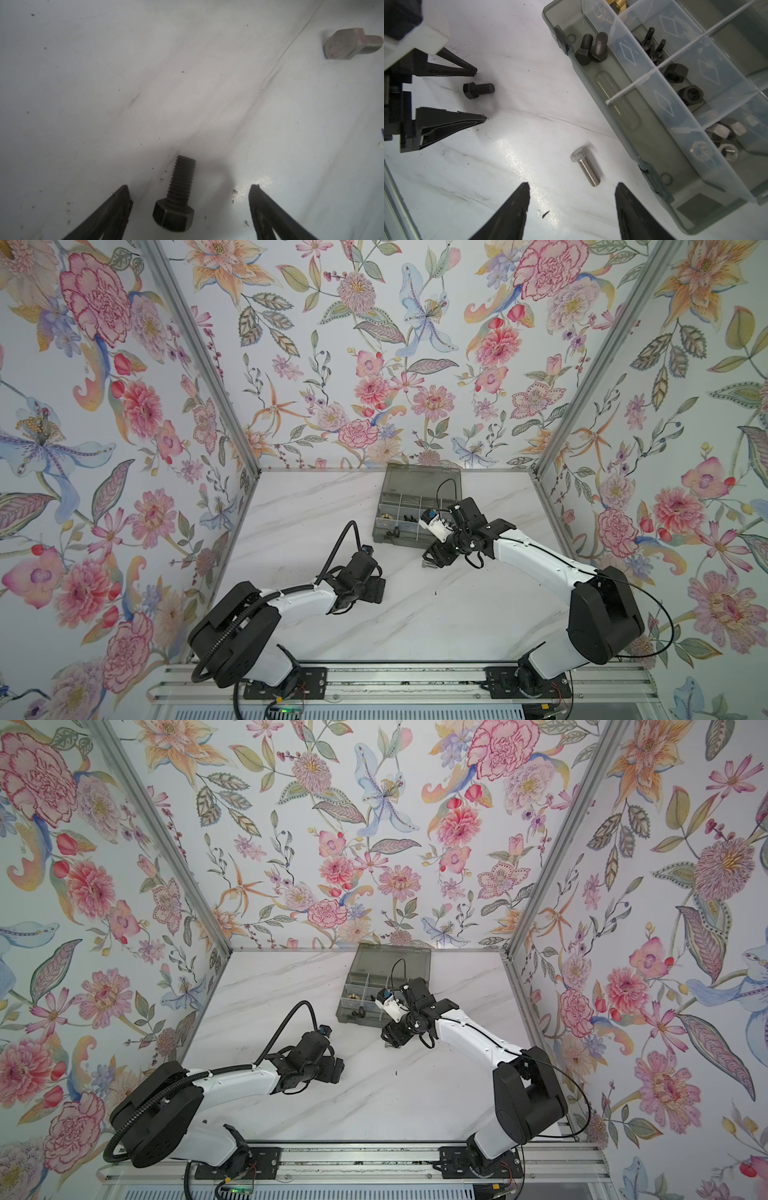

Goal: Sort the screws and nuts into containers
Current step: Pick up the screw at the center of the table.

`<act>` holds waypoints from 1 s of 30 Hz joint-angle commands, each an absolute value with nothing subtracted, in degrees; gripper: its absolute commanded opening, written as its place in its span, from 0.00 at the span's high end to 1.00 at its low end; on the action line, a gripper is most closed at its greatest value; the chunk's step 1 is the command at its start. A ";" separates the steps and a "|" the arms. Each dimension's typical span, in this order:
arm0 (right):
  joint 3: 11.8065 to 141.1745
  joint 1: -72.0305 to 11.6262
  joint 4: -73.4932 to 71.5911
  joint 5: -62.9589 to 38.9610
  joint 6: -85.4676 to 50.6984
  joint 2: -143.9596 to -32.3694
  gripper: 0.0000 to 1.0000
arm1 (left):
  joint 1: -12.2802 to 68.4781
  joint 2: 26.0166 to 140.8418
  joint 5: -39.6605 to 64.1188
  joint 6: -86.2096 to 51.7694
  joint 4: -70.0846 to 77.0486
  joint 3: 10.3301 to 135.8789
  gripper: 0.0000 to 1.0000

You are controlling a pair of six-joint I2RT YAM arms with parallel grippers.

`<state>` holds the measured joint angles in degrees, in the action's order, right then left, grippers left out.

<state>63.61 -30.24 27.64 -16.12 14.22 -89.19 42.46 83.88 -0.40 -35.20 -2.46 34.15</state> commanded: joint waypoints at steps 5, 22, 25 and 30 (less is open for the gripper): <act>62.58 -30.41 27.75 -17.03 13.27 -88.17 0.32 | 43.06 83.40 -0.55 -35.17 -5.92 33.58 0.22; 62.27 -30.41 27.76 -16.07 13.18 -87.28 0.32 | 44.71 88.06 -3.17 -33.60 -10.28 37.59 0.43; 62.06 -30.45 27.73 -15.67 13.36 -86.86 0.32 | 44.82 87.97 -3.08 -33.61 -10.37 37.68 0.49; 61.70 -30.09 27.77 -15.46 13.53 -86.23 0.32 | 44.81 87.45 -2.70 -33.53 -10.46 38.19 0.62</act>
<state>62.87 -30.24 27.59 -15.86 14.06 -88.03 44.16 86.70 -3.49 -33.87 -7.07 37.54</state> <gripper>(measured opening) 0.679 0.392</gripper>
